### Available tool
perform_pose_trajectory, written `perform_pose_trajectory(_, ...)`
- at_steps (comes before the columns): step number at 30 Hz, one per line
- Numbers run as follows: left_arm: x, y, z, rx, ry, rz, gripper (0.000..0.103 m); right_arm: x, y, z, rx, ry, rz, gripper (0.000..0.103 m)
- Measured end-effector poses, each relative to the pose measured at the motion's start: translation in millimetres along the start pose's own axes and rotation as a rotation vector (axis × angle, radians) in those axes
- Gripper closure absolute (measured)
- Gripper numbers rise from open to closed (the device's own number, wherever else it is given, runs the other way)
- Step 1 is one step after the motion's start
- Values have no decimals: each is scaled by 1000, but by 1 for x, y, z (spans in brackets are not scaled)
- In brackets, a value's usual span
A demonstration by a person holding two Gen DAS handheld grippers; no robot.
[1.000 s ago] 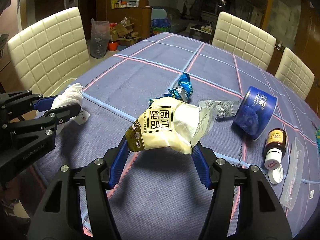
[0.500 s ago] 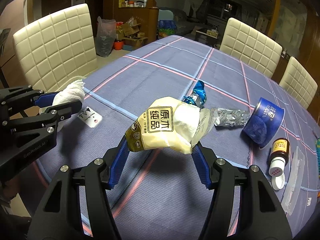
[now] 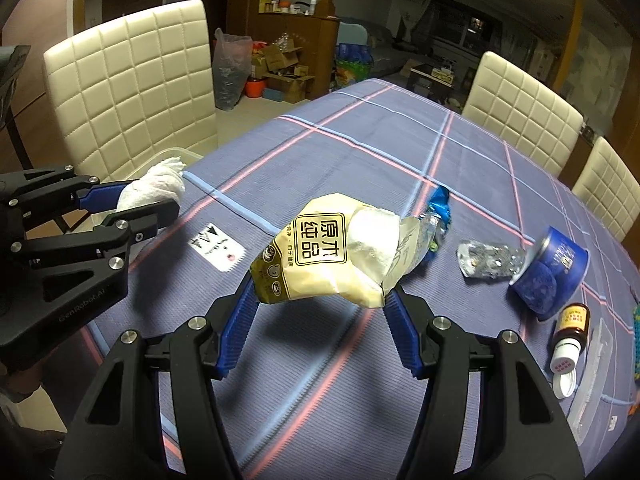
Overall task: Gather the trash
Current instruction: 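Carry the tissue and bread bag with both tools over the clear bin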
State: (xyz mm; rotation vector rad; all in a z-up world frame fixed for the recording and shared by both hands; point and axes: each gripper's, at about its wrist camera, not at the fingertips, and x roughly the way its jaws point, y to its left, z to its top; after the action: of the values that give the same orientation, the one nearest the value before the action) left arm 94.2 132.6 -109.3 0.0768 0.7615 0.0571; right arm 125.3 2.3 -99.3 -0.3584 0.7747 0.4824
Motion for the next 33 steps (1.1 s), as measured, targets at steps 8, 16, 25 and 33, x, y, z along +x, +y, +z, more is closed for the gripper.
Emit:
perform_pose_trajectory(8,-1,13,0,-16,-5,18,77,2,20,9,-49,-7,13,41)
perform_pose_trajectory(16,-5,32,-1,-38,-21,54,77,7,39,25,-86,-23,26,41)
perform_pose_trajectory(25,-3,58,-5,-70,-16,101,77,8,67,41,-163,-59,40,41)
perform_pose_trajectory(33,1,84,-8,-97,-11,150,77,16,95,61,-231,-96,52,41)
